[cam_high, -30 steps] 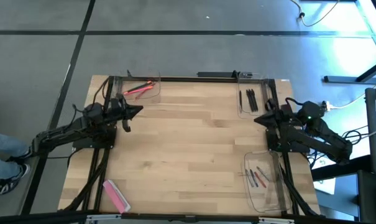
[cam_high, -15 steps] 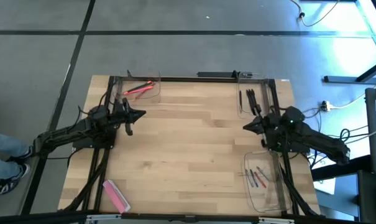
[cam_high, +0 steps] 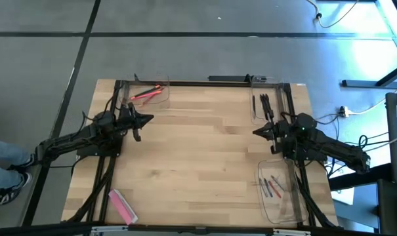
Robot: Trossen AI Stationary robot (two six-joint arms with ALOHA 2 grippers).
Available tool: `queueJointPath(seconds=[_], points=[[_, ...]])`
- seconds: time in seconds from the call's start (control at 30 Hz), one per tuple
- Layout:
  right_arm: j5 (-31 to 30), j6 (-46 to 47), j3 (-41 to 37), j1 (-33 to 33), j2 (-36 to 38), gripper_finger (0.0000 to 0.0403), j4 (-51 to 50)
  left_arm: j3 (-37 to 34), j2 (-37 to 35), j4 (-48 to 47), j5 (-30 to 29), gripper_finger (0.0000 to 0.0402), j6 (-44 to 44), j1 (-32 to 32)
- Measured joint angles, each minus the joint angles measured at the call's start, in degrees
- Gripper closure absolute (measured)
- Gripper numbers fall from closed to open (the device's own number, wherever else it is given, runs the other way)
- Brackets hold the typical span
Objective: Sort crayons/erasers/pens/pencils in bins
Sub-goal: Return to Home Position
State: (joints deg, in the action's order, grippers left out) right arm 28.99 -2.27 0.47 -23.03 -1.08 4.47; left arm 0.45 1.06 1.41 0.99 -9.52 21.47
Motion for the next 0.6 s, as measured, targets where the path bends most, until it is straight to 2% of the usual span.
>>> queueJointPath(seconds=[0.6], points=[[0.04,0.44,0.09,0.0,0.02,0.0383,-0.04,0.0,0.0,-0.08,-0.07,0.0402,0.04,-0.01]])
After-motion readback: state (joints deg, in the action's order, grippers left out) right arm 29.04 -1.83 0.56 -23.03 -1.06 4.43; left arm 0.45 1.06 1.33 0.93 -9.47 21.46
